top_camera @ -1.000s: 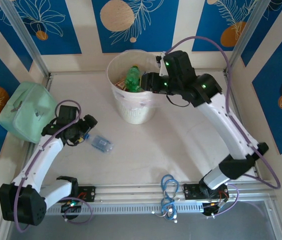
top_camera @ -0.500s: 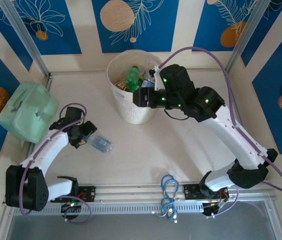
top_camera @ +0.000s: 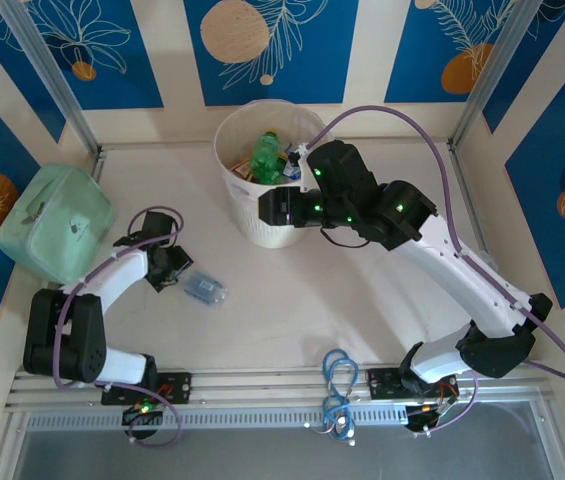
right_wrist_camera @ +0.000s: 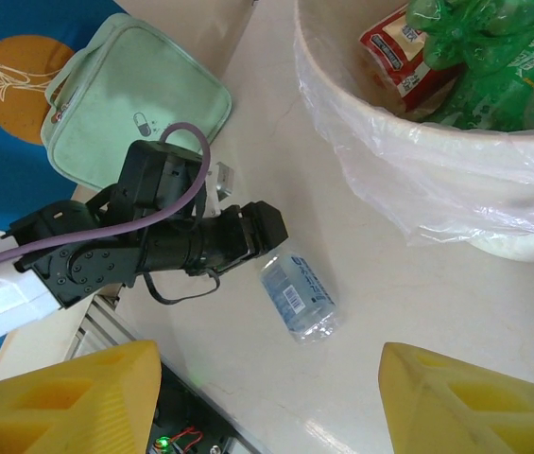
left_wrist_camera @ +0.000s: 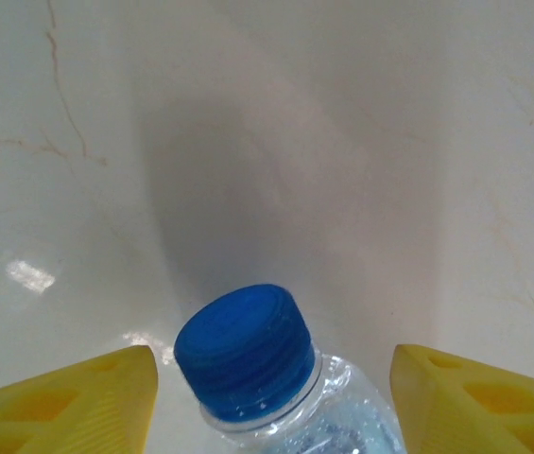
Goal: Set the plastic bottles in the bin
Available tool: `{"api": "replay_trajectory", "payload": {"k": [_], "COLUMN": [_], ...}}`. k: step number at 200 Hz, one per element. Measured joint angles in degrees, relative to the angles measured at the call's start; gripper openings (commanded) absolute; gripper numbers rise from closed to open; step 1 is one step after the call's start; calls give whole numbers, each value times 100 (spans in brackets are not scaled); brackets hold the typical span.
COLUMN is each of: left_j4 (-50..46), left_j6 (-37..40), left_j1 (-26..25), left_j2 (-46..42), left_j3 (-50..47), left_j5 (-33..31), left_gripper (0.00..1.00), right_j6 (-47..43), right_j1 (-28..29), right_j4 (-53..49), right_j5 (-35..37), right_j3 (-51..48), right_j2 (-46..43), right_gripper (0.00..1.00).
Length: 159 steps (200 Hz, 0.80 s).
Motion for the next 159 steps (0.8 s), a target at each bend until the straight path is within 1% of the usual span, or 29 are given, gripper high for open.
{"api": "replay_trajectory", "payload": {"k": [37, 81, 159], "left_j4": [205, 374, 402], "left_j6": [31, 37, 146], "left_j1": [0, 2, 2], "left_j2": [223, 520, 448], "left_j3": [-2, -2, 0], "left_j5": [0, 2, 20], "left_gripper": [58, 48, 36], "right_j6": [4, 44, 94], "right_j1": [0, 0, 7], "right_j4": [0, -2, -2], "right_j5": [-7, -4, -7], "right_j3": [2, 4, 4], "right_j2": [0, 0, 0], "right_gripper": [63, 62, 62]}}
